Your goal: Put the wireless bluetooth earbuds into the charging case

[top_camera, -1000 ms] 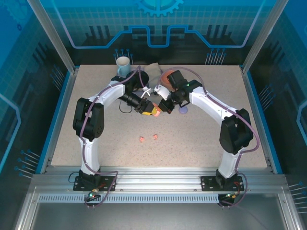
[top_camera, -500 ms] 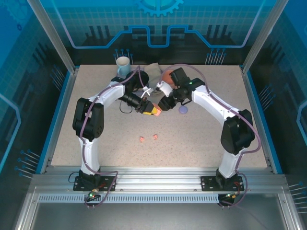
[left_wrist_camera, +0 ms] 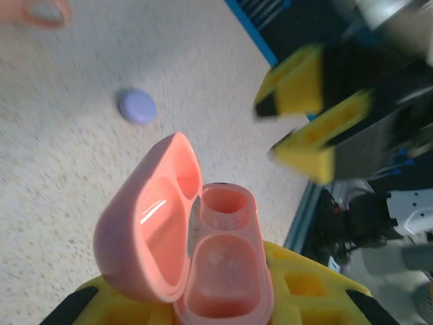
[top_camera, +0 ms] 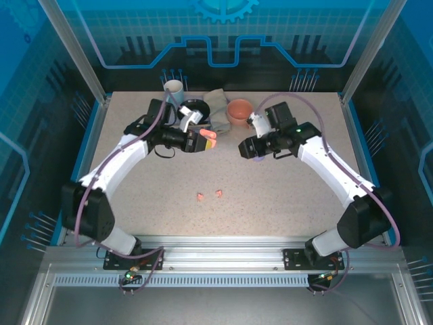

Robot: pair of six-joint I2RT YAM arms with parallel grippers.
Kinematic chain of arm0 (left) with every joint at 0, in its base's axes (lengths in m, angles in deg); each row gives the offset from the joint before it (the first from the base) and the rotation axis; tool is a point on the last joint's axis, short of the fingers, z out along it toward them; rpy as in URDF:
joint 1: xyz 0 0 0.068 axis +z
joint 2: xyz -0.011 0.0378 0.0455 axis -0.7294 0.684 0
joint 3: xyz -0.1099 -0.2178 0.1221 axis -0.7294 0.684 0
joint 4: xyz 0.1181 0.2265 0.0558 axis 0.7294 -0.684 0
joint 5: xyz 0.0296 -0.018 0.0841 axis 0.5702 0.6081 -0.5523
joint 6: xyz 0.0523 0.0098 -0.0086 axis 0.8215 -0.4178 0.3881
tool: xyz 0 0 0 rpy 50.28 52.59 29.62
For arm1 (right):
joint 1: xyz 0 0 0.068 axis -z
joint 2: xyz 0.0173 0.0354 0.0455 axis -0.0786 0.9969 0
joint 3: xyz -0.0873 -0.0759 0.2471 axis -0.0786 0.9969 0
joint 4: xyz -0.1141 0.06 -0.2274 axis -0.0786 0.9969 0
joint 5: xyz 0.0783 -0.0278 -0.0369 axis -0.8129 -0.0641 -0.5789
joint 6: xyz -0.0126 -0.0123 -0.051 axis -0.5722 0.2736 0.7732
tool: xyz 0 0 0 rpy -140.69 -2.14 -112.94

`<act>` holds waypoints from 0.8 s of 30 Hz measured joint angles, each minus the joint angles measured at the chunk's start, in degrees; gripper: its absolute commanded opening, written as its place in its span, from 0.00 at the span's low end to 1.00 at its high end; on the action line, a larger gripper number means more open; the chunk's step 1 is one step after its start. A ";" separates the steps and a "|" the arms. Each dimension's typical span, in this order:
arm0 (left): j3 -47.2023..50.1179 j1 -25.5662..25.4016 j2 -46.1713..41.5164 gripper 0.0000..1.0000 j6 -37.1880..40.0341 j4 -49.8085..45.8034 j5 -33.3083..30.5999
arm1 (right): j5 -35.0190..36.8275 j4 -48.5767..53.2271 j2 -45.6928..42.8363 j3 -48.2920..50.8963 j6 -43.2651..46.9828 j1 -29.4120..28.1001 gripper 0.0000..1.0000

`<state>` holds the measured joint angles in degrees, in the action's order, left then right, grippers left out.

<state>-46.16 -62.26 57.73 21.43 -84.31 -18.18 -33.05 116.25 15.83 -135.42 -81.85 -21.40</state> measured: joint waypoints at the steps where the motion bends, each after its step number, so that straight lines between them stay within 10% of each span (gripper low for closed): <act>1: 1.16 0.00 -1.95 0.00 -1.01 1.81 -1.18 | 0.92 0.02 0.11 0.96 -1.88 -1.18 0.53; 24: 43.47 -0.28 -34.56 0.00 -12.37 51.47 -41.70 | 23.12 5.25 28.74 -16.46 -49.62 -30.34 0.53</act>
<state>-2.69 -62.54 23.17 9.06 -32.83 -59.88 -9.92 121.49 44.58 -151.88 -131.46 -51.74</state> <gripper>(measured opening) 0.214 0.527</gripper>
